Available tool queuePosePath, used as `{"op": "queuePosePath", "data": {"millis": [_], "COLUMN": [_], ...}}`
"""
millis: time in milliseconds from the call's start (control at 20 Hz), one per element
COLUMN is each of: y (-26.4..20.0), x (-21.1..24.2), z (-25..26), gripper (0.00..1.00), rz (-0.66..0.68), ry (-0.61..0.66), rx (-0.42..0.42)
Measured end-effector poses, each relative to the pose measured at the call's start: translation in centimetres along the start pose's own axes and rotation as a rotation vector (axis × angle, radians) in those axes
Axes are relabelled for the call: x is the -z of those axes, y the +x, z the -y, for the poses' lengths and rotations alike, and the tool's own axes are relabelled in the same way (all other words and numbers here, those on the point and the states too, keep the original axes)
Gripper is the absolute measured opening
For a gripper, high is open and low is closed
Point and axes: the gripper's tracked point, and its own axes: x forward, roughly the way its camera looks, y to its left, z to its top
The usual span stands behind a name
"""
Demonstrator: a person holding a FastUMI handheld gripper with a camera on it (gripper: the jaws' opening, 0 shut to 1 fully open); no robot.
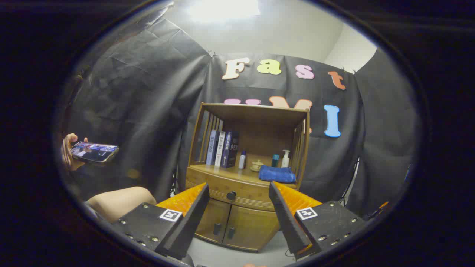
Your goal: Pull open the drawer, take out the items inside it, and place them on the countertop above the cabinet.
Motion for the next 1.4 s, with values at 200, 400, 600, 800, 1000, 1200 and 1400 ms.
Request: {"op": "queuePosePath", "data": {"millis": [200,400,600,800,1000,1200,1400], "y": [0.1,0.6,1.7,3.9,7.7,12.3,17.3], "x": [0.2,0.6,1.6,2.6,3.9,5.9,9.0], "z": [0.4,0.5,0.7,1.3,1.4,1.3,0.3], "gripper": [0.96,0.96,0.96,0.96,0.96,0.96,0.96], "rz": [-0.008,-0.019,-0.036,-0.043,-0.035,-0.017,-0.030], "ry": [0.021,0.002,-0.004,0.002,0.019,0.016,-0.012], "rx": [0.018,0.020,0.016,0.031,0.035,0.057,0.079]}}
